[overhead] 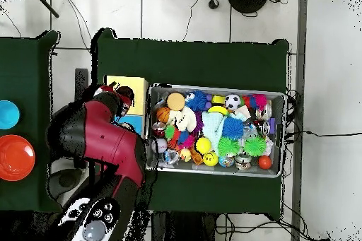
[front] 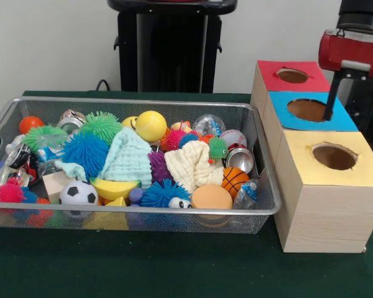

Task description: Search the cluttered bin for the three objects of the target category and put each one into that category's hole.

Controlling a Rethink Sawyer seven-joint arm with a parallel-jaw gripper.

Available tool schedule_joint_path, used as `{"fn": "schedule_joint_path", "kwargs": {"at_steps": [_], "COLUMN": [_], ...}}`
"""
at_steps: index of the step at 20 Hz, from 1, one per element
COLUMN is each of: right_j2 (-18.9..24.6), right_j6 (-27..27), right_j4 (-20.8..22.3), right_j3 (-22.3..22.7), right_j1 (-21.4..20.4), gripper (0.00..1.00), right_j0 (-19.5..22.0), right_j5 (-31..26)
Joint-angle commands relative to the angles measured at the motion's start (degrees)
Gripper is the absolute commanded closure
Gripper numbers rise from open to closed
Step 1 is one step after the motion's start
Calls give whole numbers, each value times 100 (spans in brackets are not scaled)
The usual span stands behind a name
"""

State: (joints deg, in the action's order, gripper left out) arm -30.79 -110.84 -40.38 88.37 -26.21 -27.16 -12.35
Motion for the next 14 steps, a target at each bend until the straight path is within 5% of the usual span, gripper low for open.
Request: {"fn": "schedule_joint_path", "kwargs": {"at_steps": [1,14], "right_j2": [1078,1903], "right_j6": [-820,-478], "right_j4": [383,1405], "right_j3": [785,1763], "right_j1": [-141,-1046], "gripper": [100,100], "right_j0": [383,1338], "right_j5": [397,1045]}}
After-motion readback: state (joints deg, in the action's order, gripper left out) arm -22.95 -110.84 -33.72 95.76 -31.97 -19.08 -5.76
